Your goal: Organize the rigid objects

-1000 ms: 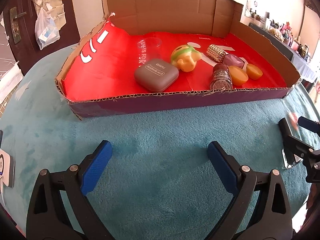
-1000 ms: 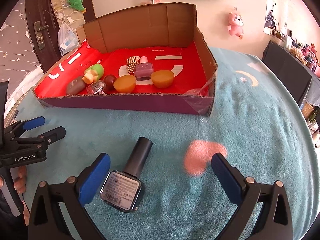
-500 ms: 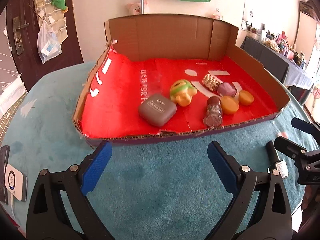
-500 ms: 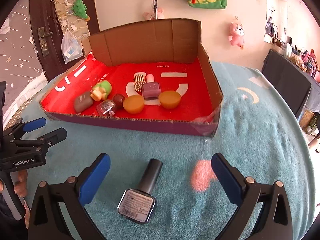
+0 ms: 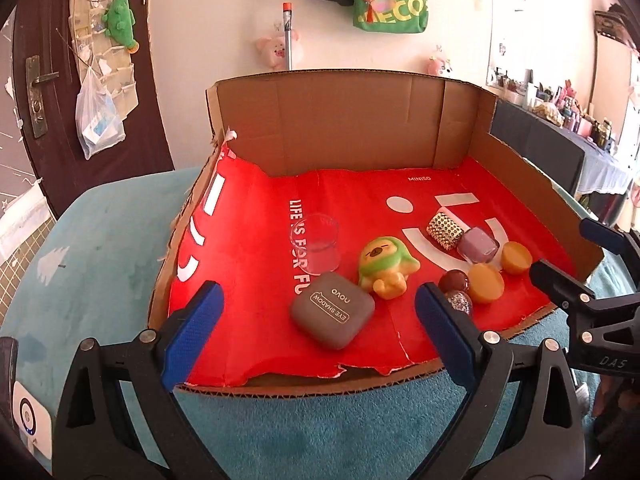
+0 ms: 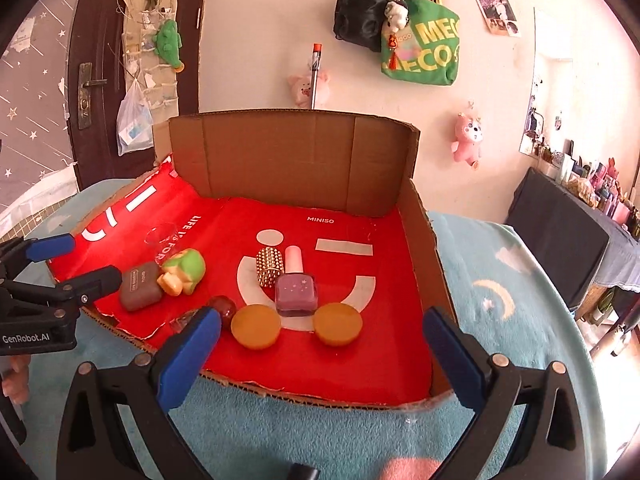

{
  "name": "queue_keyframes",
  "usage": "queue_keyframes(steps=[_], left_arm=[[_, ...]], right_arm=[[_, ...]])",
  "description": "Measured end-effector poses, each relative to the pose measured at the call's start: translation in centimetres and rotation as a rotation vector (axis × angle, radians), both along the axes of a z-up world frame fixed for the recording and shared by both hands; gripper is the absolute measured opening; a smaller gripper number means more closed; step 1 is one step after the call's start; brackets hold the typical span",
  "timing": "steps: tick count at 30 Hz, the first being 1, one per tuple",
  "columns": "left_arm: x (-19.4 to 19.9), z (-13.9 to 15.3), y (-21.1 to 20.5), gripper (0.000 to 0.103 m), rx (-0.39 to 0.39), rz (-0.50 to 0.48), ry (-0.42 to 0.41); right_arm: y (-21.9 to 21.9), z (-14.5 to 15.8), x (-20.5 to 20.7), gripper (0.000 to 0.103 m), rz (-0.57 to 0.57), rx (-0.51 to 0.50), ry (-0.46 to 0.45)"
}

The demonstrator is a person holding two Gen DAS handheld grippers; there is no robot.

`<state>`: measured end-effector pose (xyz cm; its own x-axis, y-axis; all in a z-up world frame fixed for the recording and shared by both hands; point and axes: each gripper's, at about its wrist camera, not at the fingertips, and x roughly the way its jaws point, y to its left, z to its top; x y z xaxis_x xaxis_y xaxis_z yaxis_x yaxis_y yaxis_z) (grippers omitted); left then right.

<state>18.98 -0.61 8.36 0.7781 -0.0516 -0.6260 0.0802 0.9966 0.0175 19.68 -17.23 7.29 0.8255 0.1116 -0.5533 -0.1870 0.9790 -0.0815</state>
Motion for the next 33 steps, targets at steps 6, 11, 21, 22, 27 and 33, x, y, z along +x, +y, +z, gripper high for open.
queue_keyframes(steps=[6, 11, 21, 22, 27, 33], left_arm=[[0.5, -0.9, 0.0, 0.098, -0.006, -0.003, -0.019], [0.3, -1.1, -0.2, 0.098, -0.015, -0.015, -0.038], [0.3, -1.5, -0.2, 0.098, -0.018, -0.017, -0.033], [0.4, -1.5, -0.2, 0.098, -0.019, -0.017, -0.032], [0.6, -1.7, 0.0, 0.098, -0.022, -0.012, -0.020], [0.7, -1.8, 0.1, 0.098, -0.025, -0.009, -0.014]], right_arm=[[-0.3, -0.6, 0.9, 0.103, -0.008, 0.028, 0.013], [-0.7, -0.9, 1.2, 0.103, -0.022, 0.053, 0.028], [-0.4, -1.2, 1.5, 0.103, -0.037, 0.008, 0.035], [-0.4, -1.2, 1.5, 0.103, -0.039, 0.005, 0.036], [-0.1, -1.3, 1.6, 0.103, -0.045, -0.007, 0.037], [-0.2, -1.3, 1.6, 0.103, -0.045, -0.009, 0.037]])
